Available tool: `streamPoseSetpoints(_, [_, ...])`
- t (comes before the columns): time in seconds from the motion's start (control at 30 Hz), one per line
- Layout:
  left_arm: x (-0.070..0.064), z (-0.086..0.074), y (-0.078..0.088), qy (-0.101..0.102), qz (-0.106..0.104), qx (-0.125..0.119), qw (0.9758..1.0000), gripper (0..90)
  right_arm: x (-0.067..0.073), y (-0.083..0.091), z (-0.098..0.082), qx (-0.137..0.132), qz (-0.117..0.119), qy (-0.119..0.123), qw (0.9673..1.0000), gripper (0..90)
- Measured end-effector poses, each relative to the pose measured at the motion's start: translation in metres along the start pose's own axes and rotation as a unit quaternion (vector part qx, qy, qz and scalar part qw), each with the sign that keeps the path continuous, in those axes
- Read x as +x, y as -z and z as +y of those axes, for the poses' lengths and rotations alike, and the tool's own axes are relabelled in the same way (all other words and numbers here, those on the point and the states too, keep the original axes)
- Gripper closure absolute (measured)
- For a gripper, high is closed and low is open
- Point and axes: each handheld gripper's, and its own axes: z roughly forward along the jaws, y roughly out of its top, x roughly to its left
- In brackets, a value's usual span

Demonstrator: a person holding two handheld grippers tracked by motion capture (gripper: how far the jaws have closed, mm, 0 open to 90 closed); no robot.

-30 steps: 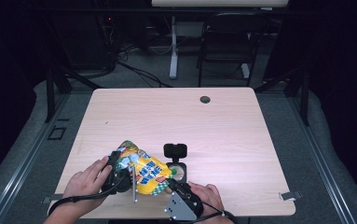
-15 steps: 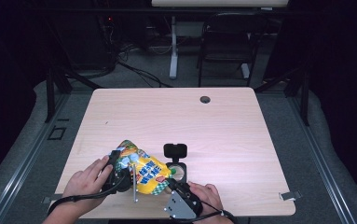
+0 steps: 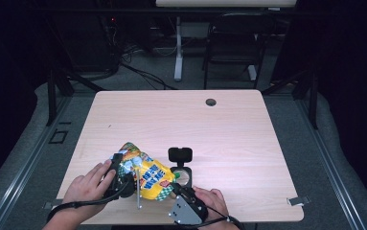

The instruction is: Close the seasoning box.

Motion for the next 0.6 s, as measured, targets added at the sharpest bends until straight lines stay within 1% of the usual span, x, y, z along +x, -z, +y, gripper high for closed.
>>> streamPoseSetpoints(0.07, [-0.0011,-0.0001,0.0001,0.007,0.0,0.0,1.0,57.4,0.0003,-0.0004,-0.0002,0.001,0.0,0.0,1.0,90.0])
streamPoseSetpoints(0.47, [0.0008,0.0011,0.0013,-0.008,0.006,0.006,0.9999,57.5,0.0012,-0.0016,-0.0008,0.004,0.001,0.0,1.0,90.0])
streamPoseSetpoints(0.6, [0.0016,0.0014,0.0016,-0.01,0.002,0.009,0.9999,57.5,0.0015,-0.0019,-0.0011,0.003,0.002,-0.002,1.0,90.0])
